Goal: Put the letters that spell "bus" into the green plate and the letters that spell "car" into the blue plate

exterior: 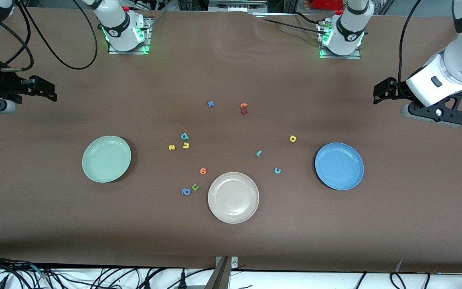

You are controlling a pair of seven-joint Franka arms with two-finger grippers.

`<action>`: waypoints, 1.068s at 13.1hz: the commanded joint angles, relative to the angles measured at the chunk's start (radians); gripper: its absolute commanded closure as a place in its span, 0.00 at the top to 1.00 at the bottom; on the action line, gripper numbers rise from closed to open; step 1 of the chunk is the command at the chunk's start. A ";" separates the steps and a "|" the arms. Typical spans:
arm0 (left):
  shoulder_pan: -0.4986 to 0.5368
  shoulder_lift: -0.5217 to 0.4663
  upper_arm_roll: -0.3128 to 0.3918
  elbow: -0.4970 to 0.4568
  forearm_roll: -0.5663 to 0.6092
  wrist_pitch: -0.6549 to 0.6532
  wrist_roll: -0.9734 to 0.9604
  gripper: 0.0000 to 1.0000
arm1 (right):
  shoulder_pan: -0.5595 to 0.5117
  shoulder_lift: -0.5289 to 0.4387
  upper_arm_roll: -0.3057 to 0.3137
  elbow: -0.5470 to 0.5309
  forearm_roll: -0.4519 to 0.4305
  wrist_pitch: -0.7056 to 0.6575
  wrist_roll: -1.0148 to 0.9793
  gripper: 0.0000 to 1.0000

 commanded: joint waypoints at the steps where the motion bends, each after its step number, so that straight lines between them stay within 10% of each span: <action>1: 0.009 -0.007 0.005 0.012 0.018 -0.001 0.021 1.00 | -0.003 0.001 0.005 0.014 -0.008 -0.003 -0.009 1.00; 14: 0.002 0.018 -0.004 0.012 0.074 0.000 0.021 1.00 | -0.003 0.001 0.005 0.014 -0.008 -0.003 -0.009 1.00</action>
